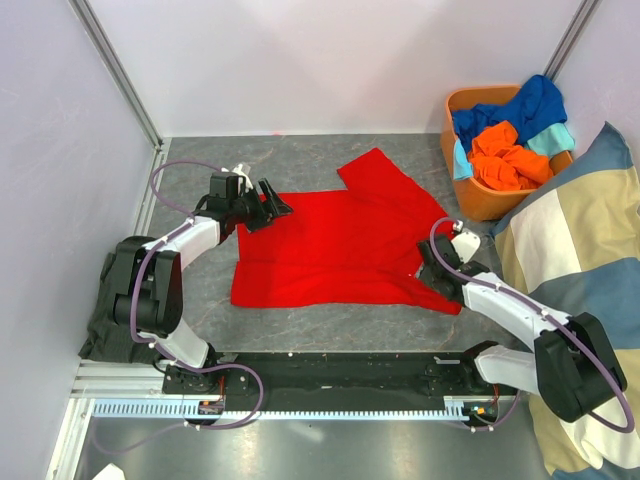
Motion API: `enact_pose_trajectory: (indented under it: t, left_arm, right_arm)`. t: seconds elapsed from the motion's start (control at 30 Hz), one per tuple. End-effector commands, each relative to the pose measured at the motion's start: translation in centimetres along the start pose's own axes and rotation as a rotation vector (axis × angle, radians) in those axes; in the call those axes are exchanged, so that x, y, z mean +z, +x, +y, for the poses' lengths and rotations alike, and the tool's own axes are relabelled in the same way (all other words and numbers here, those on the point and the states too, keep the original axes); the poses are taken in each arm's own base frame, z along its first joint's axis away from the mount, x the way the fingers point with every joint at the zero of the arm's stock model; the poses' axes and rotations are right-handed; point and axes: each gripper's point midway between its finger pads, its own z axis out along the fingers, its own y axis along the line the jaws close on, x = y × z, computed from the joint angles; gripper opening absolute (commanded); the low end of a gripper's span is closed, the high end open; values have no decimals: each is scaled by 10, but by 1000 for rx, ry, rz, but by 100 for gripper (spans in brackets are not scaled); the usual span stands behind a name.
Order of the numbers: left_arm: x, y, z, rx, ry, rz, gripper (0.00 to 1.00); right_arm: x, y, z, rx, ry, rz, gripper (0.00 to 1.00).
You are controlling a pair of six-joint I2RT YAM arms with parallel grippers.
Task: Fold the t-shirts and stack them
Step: Fold the flattened tshirt in 1/3 of the way
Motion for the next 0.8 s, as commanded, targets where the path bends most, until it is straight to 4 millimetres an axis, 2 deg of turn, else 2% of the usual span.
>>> enact_pose_trajectory:
  t: [0.0, 0.3, 0.5, 0.63, 0.77]
  left_arm:
    - [-6, -5, -8, -4, 27, -20, 82]
    - [-7, -6, -7, -5, 25, -24, 82]
    - [-8, -6, -6, -9, 22, -24, 82]
    - [-8, -6, -5, -9, 22, -23, 82]
    - [-7, -6, -6, -12, 24, -22, 82]
  right_arm:
    - [5, 3, 6, 11, -18, -3, 51]
    - [12, 9, 5, 5, -13, 12, 40]
    - [15, 11, 5, -5, -12, 17, 25]
    - [12, 9, 9, -7, -30, 15, 8]
    - [4, -1, 18, -1, -75, -4, 1]
